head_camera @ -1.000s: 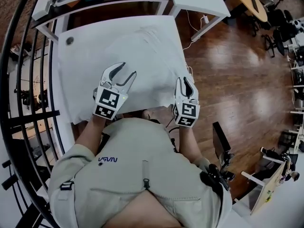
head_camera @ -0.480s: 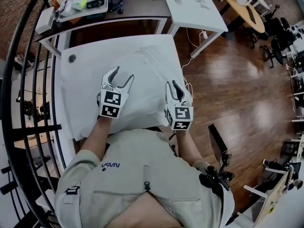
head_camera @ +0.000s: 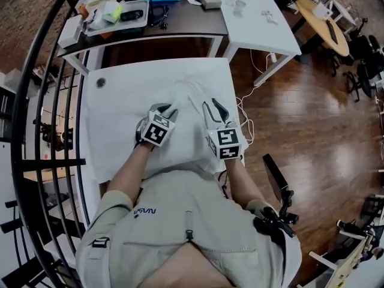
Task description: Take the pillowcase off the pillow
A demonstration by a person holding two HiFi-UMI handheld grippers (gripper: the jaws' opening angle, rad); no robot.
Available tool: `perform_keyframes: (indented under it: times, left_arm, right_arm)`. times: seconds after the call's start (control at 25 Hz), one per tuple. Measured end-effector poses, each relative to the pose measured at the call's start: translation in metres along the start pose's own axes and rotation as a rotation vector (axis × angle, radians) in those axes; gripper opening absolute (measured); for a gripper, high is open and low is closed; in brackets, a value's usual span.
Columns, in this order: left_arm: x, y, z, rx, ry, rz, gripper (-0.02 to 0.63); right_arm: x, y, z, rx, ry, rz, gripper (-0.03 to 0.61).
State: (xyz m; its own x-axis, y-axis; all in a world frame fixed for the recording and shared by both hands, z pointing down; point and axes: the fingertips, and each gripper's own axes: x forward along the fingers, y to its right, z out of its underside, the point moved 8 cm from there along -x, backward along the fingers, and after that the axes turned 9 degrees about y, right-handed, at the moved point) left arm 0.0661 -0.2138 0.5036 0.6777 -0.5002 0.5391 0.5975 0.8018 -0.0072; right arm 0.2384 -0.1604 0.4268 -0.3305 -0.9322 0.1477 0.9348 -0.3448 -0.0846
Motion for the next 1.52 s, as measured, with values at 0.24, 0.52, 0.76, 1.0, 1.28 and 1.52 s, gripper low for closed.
perform_keyframes:
  times: [0.24, 0.52, 0.76, 1.0, 1.28, 1.52]
  left_arm:
    - [-0.058, 0.031, 0.003, -0.021, 0.144, 0.084, 0.032]
    - [-0.088, 0.066, 0.015, -0.014, 0.179, 0.088, 0.026]
    - [-0.098, 0.064, 0.015, -0.008, 0.214, 0.083, 0.026]
    - [-0.113, 0.069, 0.013, -0.001, 0.25, 0.089, 0.026]
    - [-0.134, 0.07, 0.017, -0.042, 0.299, 0.061, 0.026]
    - [-0.127, 0.052, 0.026, -0.067, 0.312, 0.018, 0.031]
  right_arm:
    - [0.044, 0.013, 0.005, 0.042, -0.101, -0.036, 0.18]
    - [0.072, 0.004, 0.03, 0.019, -0.318, -0.094, 0.213]
    - [0.066, 0.006, 0.006, -0.055, -0.226, 0.017, 0.023]
    - [0.057, 0.035, -0.007, -0.043, -0.149, 0.163, 0.02]
    - [0.05, 0.094, 0.028, 0.024, -0.237, 0.375, 0.015]
    - [0.033, 0.114, 0.086, 0.147, -0.384, 0.346, 0.023]
